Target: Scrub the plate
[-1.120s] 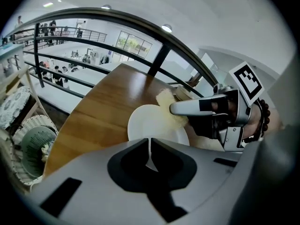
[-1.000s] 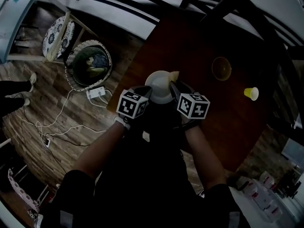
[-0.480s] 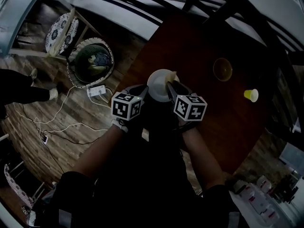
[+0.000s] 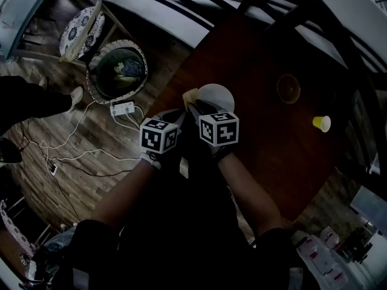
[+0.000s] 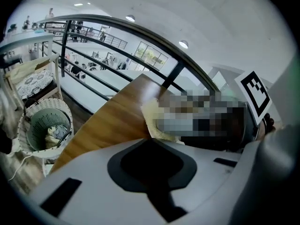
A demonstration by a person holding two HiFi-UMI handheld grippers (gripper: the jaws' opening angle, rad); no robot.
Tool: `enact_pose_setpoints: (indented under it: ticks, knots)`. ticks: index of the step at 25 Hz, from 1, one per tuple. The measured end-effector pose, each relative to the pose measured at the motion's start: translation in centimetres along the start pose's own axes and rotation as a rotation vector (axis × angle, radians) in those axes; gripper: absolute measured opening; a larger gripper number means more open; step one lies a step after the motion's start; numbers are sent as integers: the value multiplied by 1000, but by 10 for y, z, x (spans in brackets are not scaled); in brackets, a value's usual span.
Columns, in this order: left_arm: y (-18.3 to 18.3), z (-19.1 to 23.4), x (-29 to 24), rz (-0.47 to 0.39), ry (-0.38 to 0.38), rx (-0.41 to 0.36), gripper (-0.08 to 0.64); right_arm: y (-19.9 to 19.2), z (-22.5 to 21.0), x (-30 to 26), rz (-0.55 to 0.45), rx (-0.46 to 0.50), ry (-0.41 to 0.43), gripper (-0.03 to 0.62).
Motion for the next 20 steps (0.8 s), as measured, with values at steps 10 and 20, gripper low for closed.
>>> enact_pose_setpoints:
  ticks: [10,20]
  knots:
    - [5,0,-1,30,-10,-36,26,0,-48,31,-55,-146,-74,127]
    - [-2,-6,-18,101,-12,-89,28,-8,-86,74,-118,-218,-143,126]
Point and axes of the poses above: the fingertips, and each gripper's own axes: x backward along the fingers, z to its left, y out of its top, the point moved 5 cm from there along x, backward along the fingers, and after that the axes turned 4 degrees about z, right-handed, at the moved point
